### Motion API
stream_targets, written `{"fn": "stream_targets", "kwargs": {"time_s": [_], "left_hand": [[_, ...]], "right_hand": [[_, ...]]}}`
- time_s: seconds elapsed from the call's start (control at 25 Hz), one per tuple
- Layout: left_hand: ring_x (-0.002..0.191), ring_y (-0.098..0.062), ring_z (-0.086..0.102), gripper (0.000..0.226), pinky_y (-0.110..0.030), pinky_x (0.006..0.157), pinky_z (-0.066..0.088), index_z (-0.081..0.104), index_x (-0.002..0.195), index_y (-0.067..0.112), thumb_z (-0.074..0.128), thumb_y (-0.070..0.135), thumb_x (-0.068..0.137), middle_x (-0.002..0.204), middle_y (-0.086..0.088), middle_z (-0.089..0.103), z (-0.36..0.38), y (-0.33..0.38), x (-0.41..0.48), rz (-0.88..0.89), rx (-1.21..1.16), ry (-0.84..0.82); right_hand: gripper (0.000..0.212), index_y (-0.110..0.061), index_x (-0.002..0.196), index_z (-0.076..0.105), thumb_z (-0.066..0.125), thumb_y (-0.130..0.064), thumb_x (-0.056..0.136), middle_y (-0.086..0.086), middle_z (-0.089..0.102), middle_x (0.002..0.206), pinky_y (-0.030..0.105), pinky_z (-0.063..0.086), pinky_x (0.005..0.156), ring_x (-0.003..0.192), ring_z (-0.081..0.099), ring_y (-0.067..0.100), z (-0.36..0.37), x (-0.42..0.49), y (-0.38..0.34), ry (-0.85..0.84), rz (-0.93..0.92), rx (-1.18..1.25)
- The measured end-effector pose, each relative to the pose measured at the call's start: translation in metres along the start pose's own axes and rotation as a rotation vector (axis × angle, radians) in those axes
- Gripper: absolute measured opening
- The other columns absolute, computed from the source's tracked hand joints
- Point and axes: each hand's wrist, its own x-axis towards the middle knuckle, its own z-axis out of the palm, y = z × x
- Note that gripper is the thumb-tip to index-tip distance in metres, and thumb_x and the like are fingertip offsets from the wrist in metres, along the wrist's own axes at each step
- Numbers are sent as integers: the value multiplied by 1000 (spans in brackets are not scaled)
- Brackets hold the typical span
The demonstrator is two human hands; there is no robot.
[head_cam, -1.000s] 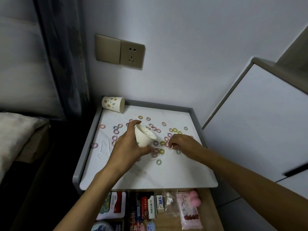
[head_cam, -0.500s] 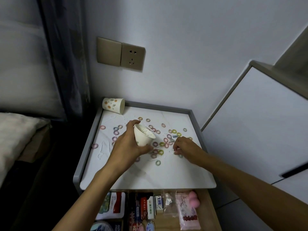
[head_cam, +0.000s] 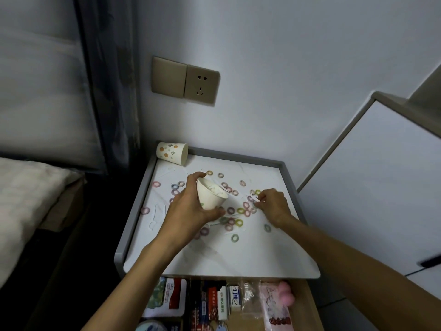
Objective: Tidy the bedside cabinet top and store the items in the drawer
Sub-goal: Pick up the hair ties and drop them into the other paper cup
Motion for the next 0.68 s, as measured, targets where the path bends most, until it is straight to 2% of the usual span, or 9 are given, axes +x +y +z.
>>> {"fn": "stream_targets", "kwargs": {"time_s": [0.24,0.32,0.4,0.52,0.68], "left_hand": [[85,-3,55,84,-15,58,41,32,129,46,86,39,66,104,16,52,2,0,0,-2,-3,-4],[85,-1,55,83,-16,59,42,32,128,46,86,39,65,102,18,51,1,0,0,0,-4,-2],[86,-5,57,83,-22,62,48,32,128,46,86,40,65,102,16,53,0,-1,0,1,-2,2],[90,-14,58,82,-30,68,52,33,127,46,86,40,65,105,14,54,0,-1,1,-2,16,2],[86,-11,58,83,-17,58,43,33,129,44,86,39,66,105,13,54,4,-1,1,-10,8,-5]], "right_hand": [[28,-6,109,67,64,-28,93,13,69,108,32,50,79,96,65,28,0,-1,-12,-87,-9,-217],[26,-7,107,67,65,-28,92,13,69,107,29,45,73,95,65,27,-4,-2,-12,-71,-34,-234],[23,-9,104,68,67,-28,91,11,70,103,26,41,69,92,65,26,-10,-2,-10,-34,-55,-226],[18,-11,105,69,65,-23,93,9,71,99,26,46,69,86,66,24,-22,-3,-8,16,-90,-199],[20,-9,107,72,58,-19,97,10,72,100,31,53,76,91,67,26,-35,-5,-4,39,-172,-161]]}}
